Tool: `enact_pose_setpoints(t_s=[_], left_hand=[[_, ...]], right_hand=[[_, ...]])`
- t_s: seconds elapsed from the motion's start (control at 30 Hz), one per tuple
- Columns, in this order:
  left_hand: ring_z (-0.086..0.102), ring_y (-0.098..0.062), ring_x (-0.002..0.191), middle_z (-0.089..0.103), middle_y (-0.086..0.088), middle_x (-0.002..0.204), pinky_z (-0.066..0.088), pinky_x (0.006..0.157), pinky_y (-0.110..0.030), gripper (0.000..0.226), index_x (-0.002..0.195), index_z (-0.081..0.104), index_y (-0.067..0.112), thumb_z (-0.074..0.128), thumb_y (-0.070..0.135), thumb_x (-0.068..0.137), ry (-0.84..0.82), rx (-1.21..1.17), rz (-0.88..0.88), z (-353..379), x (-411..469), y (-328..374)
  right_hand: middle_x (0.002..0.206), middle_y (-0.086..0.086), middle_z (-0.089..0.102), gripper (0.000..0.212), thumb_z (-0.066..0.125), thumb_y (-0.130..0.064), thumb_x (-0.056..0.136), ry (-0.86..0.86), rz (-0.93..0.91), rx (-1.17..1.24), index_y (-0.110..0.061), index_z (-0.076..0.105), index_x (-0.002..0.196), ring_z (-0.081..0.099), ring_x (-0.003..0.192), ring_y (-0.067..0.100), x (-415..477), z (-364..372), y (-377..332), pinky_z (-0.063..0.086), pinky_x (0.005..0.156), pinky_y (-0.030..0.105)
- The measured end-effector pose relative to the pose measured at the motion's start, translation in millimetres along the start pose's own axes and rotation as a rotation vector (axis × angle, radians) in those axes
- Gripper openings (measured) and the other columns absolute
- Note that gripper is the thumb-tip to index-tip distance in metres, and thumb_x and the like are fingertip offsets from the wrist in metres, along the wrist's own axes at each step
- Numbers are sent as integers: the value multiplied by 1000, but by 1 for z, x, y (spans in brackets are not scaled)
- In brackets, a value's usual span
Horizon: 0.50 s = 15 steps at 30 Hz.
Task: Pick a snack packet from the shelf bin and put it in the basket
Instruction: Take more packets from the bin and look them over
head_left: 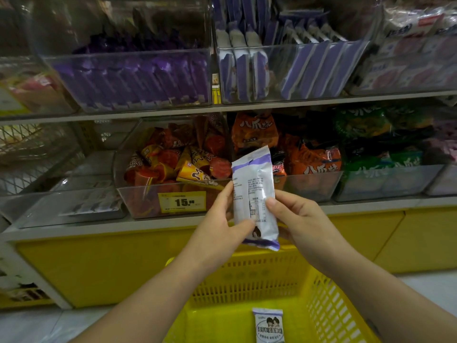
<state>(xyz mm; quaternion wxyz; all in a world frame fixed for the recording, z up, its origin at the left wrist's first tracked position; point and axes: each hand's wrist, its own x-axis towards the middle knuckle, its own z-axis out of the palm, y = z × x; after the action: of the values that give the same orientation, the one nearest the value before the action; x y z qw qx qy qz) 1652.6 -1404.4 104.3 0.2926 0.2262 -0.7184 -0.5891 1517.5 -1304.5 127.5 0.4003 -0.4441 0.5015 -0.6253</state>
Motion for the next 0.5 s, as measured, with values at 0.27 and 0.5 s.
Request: enact_pose_setpoints(t_s=[0.27,0.5], left_hand=[[65,3,98,54,22,122,60,73,-32,105,149,4,49,64,22,67,72,84,-22,0,-2,0],[71,-14,96,73,4,106,59,68,-31,37,123,58,28,55,9,91,153,-79,-78,-11,5,7]], right_hand=[[105,-8,75,26,53,-14,95,-29,-25,-124,-29,64,114,71,95,12,-1,8,4,57,71,22],[104,-9,75,28,53,-10,95,-44,-69,-154,-30,64,112,71,94,11,0,11,2,56,71,19]])
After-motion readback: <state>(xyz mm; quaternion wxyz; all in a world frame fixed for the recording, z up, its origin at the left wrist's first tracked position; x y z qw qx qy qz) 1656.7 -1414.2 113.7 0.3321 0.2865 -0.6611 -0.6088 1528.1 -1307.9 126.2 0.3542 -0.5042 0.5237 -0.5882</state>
